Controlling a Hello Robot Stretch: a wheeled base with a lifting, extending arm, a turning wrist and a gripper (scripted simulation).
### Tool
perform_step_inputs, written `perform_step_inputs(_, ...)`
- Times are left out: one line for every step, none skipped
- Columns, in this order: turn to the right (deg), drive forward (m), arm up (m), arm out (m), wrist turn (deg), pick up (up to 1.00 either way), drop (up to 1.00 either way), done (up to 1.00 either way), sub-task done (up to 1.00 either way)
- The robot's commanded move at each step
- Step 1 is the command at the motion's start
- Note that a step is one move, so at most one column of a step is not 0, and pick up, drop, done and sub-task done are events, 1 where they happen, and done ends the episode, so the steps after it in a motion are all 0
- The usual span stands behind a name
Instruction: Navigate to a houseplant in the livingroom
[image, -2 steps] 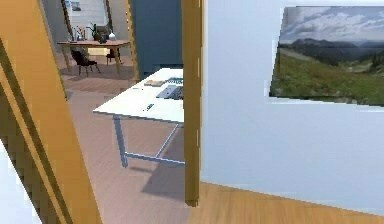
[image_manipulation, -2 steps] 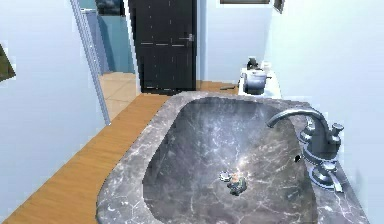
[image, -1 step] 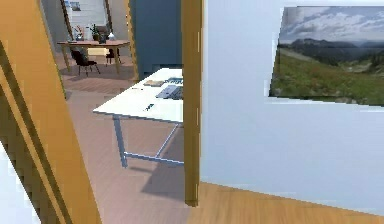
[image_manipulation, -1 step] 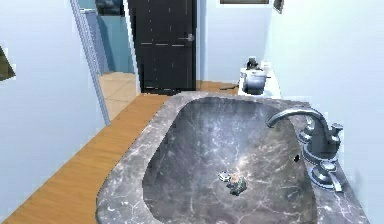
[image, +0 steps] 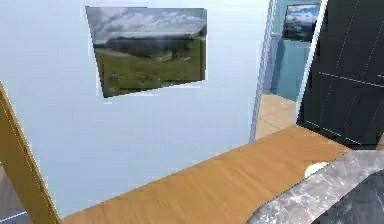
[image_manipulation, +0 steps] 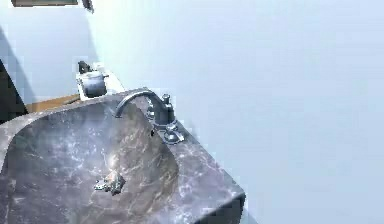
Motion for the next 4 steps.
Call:
perform_step_inputs(-45.0,0.00,0.00,0.00,0.0,0.00,0.00,0.00,0.00)
perform_step_inputs(21.0,0.00,0.00,0.00,0.0,0.00,0.00,0.00,0.00)
perform_step_inputs(0.0,0.45,0.00,0.00,0.0,0.00,0.00,0.00,0.00)
perform_step_inputs(-45.0,0.00,0.00,0.00,0.0,0.00,0.00,0.00,0.00)
